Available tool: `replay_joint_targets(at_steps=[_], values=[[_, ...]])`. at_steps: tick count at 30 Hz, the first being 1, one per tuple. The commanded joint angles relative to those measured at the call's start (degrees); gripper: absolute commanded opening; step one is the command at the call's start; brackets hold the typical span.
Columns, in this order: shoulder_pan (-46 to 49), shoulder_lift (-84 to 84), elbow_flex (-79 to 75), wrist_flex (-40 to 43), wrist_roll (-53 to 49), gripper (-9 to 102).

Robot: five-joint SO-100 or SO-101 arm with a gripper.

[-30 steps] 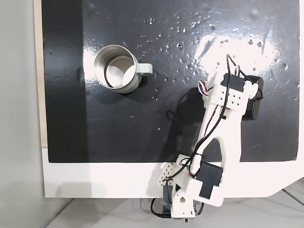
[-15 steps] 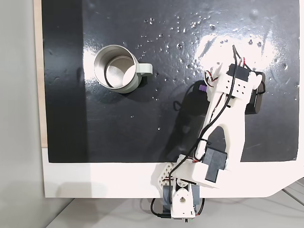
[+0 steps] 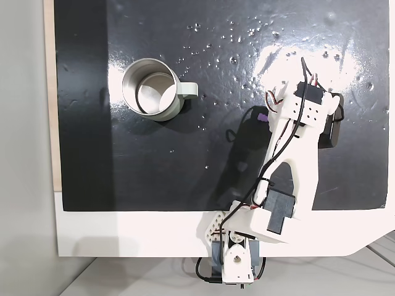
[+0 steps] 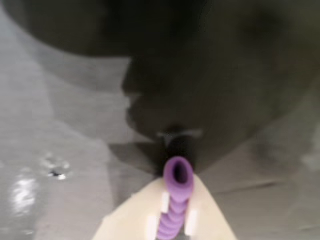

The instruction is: Grasp a pengrip and put it in the cup.

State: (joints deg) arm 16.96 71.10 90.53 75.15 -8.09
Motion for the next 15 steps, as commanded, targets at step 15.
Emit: replay_joint_targets(at_steps=[15], values=[[-21.36, 31.99, -9.93, 20.57, 13.18, 0]])
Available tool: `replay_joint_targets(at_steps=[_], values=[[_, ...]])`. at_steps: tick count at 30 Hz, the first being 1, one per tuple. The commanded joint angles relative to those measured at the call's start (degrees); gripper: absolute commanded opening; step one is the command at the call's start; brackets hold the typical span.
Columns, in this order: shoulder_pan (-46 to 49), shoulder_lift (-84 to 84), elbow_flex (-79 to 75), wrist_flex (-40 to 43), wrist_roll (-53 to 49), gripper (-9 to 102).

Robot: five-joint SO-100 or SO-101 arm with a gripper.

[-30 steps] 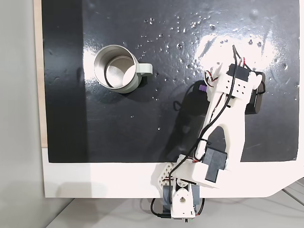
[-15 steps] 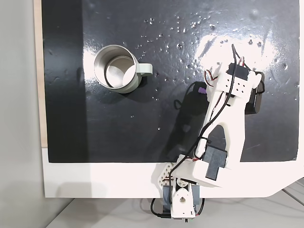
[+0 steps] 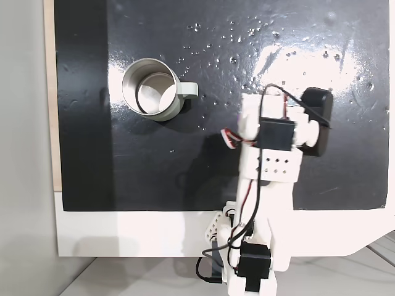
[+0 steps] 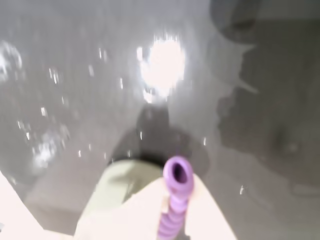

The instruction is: Grasp a pengrip and put it in the cup.

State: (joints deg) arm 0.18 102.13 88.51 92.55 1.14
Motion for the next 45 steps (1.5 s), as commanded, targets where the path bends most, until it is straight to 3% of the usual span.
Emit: replay_joint_targets(at_steps=[1, 8, 23, 36, 45], values=[[-6.50, 0.00, -10.55, 4.22, 5.27, 0], [-16.26, -11.95, -32.61, 10.99, 10.55, 0], [-22.68, -32.87, -58.97, 8.79, 11.60, 0], [-31.03, -38.06, -64.16, 8.61, 11.25, 0], [-30.67, -36.47, -63.72, 10.11, 9.05, 26]])
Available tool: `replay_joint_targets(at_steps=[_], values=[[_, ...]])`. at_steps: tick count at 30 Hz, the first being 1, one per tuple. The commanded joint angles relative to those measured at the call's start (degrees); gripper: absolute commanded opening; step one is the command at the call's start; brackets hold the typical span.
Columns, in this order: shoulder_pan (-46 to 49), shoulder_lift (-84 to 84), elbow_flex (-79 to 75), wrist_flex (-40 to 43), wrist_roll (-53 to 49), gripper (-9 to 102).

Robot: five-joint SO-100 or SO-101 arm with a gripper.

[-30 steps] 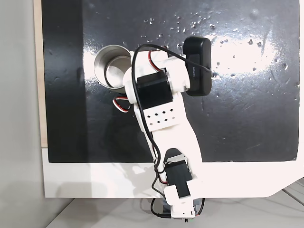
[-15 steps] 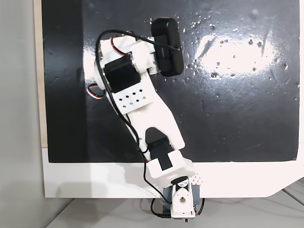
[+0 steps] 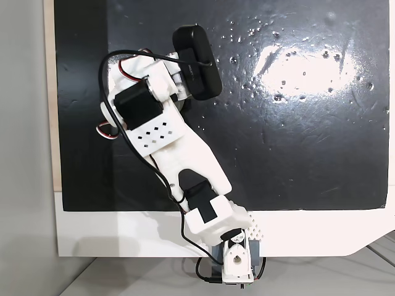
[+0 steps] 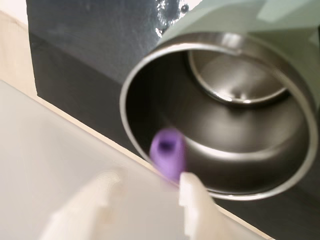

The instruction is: Grasp a pengrip and put it in the cup.

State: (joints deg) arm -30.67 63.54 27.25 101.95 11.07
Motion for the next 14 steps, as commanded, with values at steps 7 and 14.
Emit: replay_joint_targets(at_steps=[7, 14], values=[[0.35, 2.81, -2.11, 0.62, -0.88, 31], [0.79, 2.81, -2.02, 0.62, -0.88, 31]])
